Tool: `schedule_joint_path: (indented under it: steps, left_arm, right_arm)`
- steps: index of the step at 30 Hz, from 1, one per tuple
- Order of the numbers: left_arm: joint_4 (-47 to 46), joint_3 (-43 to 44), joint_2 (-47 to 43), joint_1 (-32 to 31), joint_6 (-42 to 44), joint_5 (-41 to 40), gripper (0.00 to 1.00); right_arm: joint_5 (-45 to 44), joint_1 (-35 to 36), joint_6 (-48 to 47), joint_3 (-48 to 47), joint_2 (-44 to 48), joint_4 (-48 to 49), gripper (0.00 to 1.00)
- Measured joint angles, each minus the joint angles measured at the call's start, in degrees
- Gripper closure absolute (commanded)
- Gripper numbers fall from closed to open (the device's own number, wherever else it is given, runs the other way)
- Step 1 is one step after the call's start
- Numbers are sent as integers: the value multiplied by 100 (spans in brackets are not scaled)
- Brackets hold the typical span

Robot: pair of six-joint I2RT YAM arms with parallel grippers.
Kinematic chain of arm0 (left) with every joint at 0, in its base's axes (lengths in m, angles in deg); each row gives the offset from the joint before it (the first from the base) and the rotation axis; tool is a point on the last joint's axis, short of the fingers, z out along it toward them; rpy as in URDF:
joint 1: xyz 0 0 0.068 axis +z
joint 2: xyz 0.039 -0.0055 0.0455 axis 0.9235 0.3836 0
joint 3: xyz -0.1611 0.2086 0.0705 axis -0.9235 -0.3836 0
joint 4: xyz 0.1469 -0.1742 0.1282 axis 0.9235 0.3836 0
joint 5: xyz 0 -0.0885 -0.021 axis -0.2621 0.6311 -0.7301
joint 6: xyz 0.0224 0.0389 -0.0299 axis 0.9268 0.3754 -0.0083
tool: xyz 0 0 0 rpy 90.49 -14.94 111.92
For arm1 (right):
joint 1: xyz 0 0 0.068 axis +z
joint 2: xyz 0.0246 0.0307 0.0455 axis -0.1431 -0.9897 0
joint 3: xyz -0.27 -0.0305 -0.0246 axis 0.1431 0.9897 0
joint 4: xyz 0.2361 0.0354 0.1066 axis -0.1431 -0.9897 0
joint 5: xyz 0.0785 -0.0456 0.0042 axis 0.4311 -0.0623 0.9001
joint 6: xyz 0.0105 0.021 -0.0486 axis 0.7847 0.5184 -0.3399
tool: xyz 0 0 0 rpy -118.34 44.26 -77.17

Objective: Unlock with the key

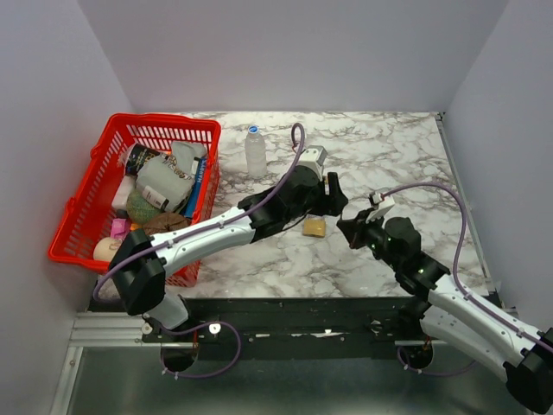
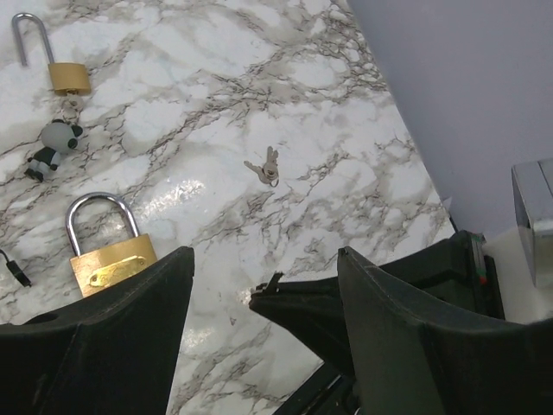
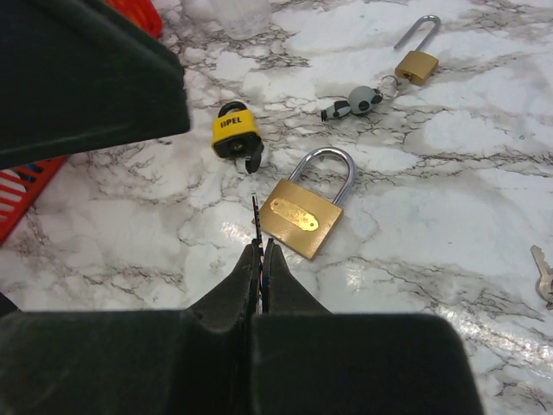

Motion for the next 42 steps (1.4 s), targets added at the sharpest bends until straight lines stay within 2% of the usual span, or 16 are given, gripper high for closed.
schedule_joint_path:
  steps: [6, 12, 13, 15, 20, 22, 26, 31, 34, 37, 38, 39, 41, 42]
  left_arm:
    - [195, 490, 490, -2, -9, 68, 30]
    - [562, 800, 922, -83, 87, 127, 42]
    - [619, 826, 964, -103, 96, 129, 48]
    - [706, 859, 1054, -153, 96, 144, 53]
    - [857, 859, 1110, -214, 94, 168, 55]
    - [859, 859, 1110, -227, 92, 177, 60]
    - [855, 859, 1163, -254, 90, 199, 81]
    - [833, 859, 1246, -258, 90, 238, 98]
    - [824, 859, 1263, -251, 92, 256, 100]
    - [820, 859, 1287, -227, 92, 319, 100]
    - [809, 859, 1290, -210, 90, 350, 100]
    - [780, 857, 1292, -153, 85, 435, 100]
    - [680, 833, 1290, -55, 79, 625, 100]
    - [560, 772, 1266, 11, 105, 723, 100]
  right_arm:
    - [-205, 168, -2, -2, -127, 13, 99]
    - [-363, 203, 0, -2, -125, 15, 99]
    - [-385, 203, 0, -2, -125, 15, 99]
    - [-409, 203, -2, -2, -127, 15, 99]
    - [-463, 205, -4, -4, -186, 15, 99]
    - [-498, 205, -4, -4, -216, 13, 99]
    - [-522, 205, -4, -4, -243, 11, 99]
    - [-544, 216, -15, -4, -269, -31, 98]
    - [-551, 216, -37, -7, -304, -28, 93]
    - [-549, 219, -48, -11, -341, -33, 78]
    - [-544, 219, -52, -13, -343, -37, 60]
    - [-535, 219, -57, -24, -343, -44, 52]
    - [-448, 219, -44, -68, -323, -57, 39]
    - [-367, 225, -92, -105, -293, -68, 36]
